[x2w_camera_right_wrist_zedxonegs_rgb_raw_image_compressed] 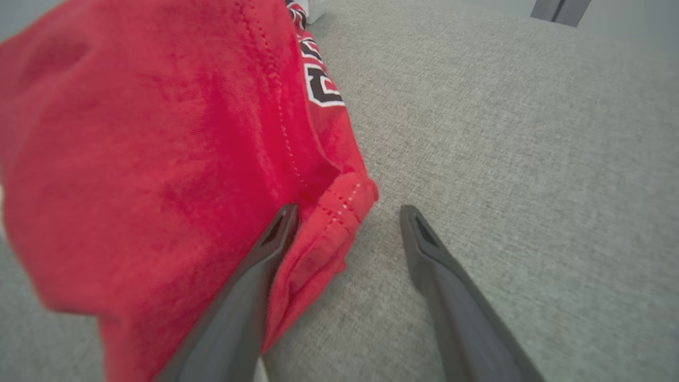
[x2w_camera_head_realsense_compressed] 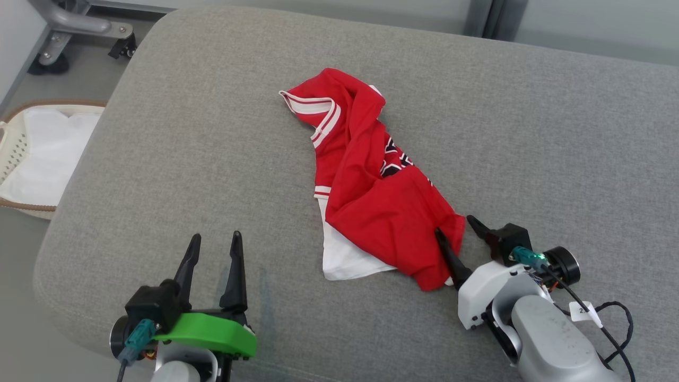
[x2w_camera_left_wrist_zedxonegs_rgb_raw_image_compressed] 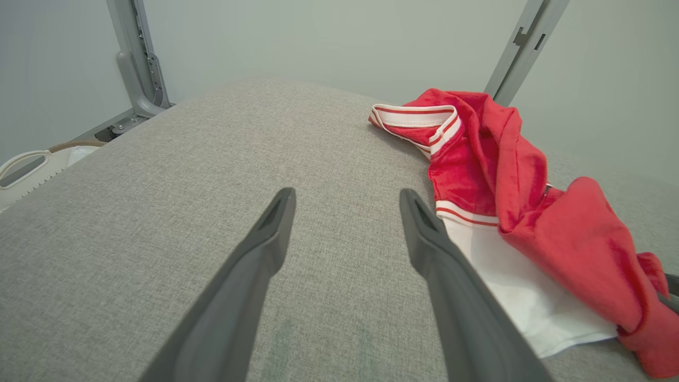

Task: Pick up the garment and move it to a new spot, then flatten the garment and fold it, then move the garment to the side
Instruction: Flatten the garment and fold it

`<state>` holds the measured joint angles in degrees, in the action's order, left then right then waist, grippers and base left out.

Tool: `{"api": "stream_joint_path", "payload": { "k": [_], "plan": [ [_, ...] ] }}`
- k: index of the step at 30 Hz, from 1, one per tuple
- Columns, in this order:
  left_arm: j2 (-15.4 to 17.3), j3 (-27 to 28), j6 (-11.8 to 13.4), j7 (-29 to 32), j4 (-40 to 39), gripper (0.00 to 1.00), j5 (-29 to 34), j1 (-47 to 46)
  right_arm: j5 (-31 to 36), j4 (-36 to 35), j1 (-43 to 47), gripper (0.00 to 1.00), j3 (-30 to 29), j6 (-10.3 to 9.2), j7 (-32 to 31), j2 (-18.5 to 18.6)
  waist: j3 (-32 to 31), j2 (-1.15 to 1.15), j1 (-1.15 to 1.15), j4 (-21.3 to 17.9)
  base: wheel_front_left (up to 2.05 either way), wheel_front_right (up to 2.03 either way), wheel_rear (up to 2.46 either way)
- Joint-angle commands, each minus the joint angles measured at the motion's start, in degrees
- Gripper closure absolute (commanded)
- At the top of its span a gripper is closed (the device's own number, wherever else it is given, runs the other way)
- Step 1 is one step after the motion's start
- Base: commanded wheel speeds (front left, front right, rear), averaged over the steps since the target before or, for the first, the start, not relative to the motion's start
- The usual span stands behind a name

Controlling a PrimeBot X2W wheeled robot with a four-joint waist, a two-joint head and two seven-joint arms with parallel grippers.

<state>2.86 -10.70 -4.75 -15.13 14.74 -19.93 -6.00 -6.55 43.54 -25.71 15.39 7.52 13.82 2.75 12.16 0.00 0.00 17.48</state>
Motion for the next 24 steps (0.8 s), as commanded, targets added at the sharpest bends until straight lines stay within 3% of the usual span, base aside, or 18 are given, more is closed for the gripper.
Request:
{"api": "stream_joint_path", "payload": {
  "k": [1,3,6,18,24],
  "plan": [
    [0.07,0.30,0.21,0.00,-0.10,0.00,0.09,-0.49,0.12,0.87,0.31,0.80,-0.12,-0.07,-0.25,0.29,-0.01,0.00,0.00,-0.10,0.00,0.00,0.00],
    [0.07,0.54,0.32,-0.01,-0.25,0.00,0.15,-0.35,0.63,0.21,-0.13,0.85,-1.38,-0.08,0.24,0.35,-0.07,0.00,0.00,-0.41,0.00,0.00,0.00],
    [0.07,0.84,0.31,-0.01,-0.41,0.00,0.45,-0.06,1.67,-1.63,-0.26,1.00,-3.30,-0.08,0.79,0.35,-0.35,0.00,0.00,-1.31,0.00,0.00,0.00],
    [0.08,1.56,-0.31,0.00,-0.04,0.00,1.37,0.22,2.44,-7.11,1.51,1.00,-7.62,-0.07,1.30,0.25,-1.27,0.00,0.00,-6.39,0.00,0.00,0.00],
    [0.08,1.29,-0.57,-0.01,0.12,0.00,1.34,-0.29,1.71,-7.41,2.07,1.00,-5.85,-0.07,1.31,0.24,-1.15,0.00,0.00,-6.88,0.00,0.00,0.00]
  ]
}}
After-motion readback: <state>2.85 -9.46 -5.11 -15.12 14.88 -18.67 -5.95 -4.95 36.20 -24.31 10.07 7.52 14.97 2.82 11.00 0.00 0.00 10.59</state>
